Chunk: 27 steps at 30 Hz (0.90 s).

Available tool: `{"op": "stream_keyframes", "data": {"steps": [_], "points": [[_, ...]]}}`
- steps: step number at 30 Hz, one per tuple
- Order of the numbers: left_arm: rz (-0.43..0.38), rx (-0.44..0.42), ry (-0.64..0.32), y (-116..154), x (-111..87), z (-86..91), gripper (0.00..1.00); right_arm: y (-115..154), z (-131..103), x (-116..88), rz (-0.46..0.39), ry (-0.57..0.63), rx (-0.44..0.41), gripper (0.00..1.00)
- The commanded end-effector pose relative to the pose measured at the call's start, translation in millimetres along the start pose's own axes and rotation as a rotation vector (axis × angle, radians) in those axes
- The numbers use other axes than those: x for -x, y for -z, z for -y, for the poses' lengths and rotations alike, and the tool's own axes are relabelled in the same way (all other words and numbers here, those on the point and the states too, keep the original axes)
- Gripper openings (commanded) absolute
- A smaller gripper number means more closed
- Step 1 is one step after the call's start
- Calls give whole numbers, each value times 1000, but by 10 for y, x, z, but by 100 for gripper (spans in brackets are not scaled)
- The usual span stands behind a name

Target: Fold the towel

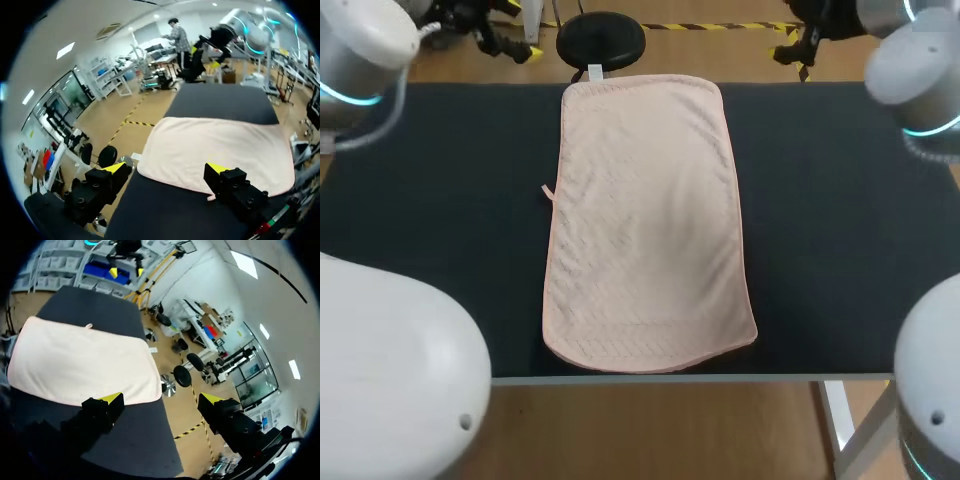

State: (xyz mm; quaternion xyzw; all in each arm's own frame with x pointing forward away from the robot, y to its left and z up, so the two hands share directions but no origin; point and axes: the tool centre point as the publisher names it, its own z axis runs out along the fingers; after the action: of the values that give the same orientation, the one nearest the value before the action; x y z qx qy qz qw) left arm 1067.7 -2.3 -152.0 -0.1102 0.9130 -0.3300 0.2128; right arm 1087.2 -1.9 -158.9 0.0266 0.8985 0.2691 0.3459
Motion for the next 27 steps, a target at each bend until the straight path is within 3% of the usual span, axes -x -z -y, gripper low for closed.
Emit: {"op": "stream_keyframes", "data": {"steps": [1,8,12,16,19,27], "points": [[-208,384,-293,33,74,34,100,30,-23,68,-148,113,-314,100],[-208,384,-293,33,74,34,100,-2,-57,44,-151,122,-320,100],[-191,474,-317,-119,-38,20,100,-94,-166,-118,-221,131,-398,100],[-196,480,-336,-168,-141,14,100,-125,-193,-259,-265,77,-477,100],[-195,506,-351,-217,-227,-7,100,-123,-217,-378,-283,64,-466,100],[-234,541,-361,-368,-472,-48,100,-182,-222,-695,-348,98,-544,100]]}}
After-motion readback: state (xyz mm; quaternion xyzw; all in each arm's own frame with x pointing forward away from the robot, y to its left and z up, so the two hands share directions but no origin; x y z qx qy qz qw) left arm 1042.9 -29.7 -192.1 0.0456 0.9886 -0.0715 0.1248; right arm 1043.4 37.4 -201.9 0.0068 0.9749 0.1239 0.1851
